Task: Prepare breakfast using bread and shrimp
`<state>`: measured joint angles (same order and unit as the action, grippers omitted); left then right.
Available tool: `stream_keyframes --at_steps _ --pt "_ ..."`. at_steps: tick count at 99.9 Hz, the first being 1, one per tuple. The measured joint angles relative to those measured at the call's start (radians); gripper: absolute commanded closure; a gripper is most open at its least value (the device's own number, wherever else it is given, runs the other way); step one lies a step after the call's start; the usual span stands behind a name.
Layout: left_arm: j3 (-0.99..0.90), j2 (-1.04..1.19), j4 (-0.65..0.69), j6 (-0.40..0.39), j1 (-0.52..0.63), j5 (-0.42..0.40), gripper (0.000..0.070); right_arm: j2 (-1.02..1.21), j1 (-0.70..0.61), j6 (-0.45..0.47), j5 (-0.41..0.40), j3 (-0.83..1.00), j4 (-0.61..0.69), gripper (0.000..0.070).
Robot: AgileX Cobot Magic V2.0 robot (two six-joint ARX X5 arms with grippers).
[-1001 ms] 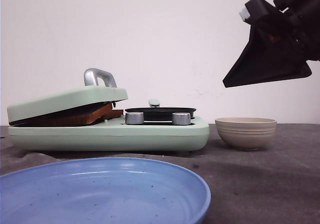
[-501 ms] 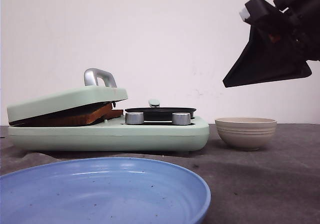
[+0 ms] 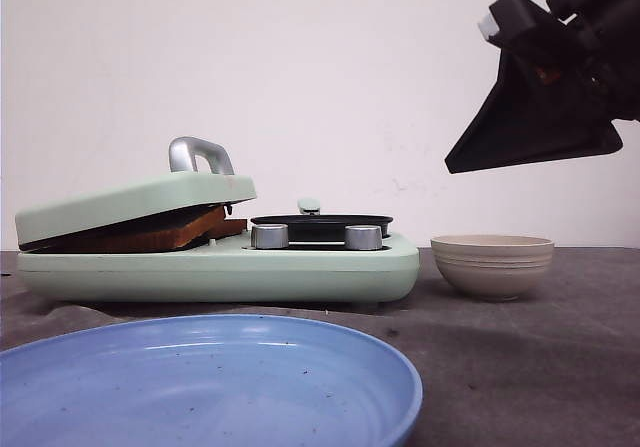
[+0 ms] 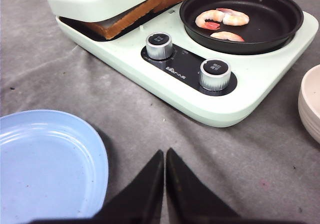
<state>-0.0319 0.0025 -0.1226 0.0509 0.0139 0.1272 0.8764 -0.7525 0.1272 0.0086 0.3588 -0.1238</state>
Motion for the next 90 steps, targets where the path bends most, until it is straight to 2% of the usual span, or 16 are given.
stream_keyframes --at_steps 11,38,90 --pt "0.0 0.004 -0.053 -0.02 0.0 0.009 0.07 0.0 0.0 0.0 0.0 0.0 0.0 0.07" --pt "0.0 0.002 -0.054 -0.053 -0.005 0.003 0.07 0.0 0.0 0.0 0.0 0.0 0.0 0.07" --pt "0.0 0.002 -0.054 -0.057 -0.005 0.003 0.07 0.0 0.0 0.0 -0.001 0.0 0.0 0.07"
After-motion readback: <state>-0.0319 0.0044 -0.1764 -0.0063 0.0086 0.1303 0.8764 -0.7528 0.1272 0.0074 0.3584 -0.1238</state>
